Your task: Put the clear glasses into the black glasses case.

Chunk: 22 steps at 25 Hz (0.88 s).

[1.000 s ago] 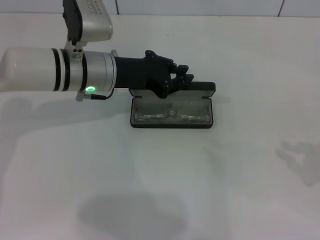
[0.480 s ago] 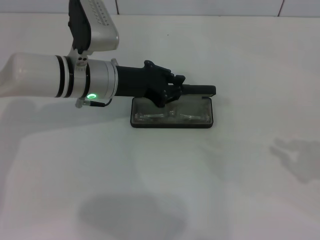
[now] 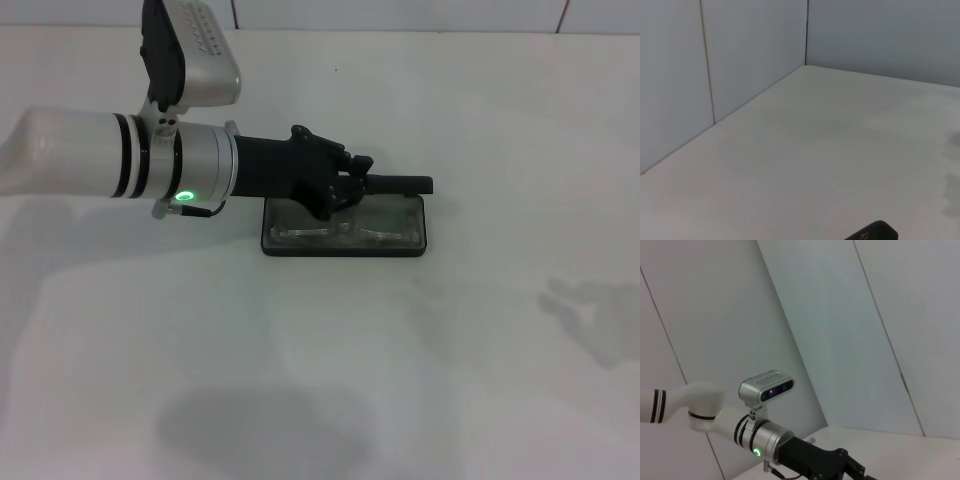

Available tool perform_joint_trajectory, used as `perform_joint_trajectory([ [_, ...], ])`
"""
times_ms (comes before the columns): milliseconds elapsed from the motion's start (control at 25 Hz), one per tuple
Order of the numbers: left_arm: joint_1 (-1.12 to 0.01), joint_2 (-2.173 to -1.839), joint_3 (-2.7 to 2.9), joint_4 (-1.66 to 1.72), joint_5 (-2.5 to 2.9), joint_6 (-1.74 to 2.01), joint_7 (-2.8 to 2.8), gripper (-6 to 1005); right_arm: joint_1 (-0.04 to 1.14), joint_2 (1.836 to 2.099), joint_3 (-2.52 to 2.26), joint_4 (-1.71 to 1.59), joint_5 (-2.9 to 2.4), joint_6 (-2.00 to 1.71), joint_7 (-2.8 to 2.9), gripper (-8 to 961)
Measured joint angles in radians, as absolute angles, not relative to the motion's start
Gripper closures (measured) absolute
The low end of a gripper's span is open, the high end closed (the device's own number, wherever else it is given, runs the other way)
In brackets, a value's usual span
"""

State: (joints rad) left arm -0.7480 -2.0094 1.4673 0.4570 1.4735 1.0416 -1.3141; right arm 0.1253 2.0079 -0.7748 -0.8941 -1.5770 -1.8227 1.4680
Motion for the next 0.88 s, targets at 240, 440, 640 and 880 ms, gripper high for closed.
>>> perform_joint_trajectory([
  [240,-0.739,-2.02,1.471,0.453,1.498,1.054,-1.315,749,0.125,2.009,-0.778,-0.888,-1.578,-1.825,1.459,670],
  [440,-0.726,-2.028,1.472,0.455,1.511,1.064,-1.314,746,0.13,2.01,-0.78,-0.879,-1.579,-1.827,1.458,662],
  [640,-0.683,-2.044,1.472,0.524,1.512,1.109,-1.297,744,0.128,2.009,-0.782,-0.876,-1.59,-1.831,1.457,653],
  [880,-0.564,-2.049,1.452,0.736,1.497,1.228,-1.332,740,0.129,2.01,-0.789,-0.871,-1.616,-1.836,1.451,643],
])
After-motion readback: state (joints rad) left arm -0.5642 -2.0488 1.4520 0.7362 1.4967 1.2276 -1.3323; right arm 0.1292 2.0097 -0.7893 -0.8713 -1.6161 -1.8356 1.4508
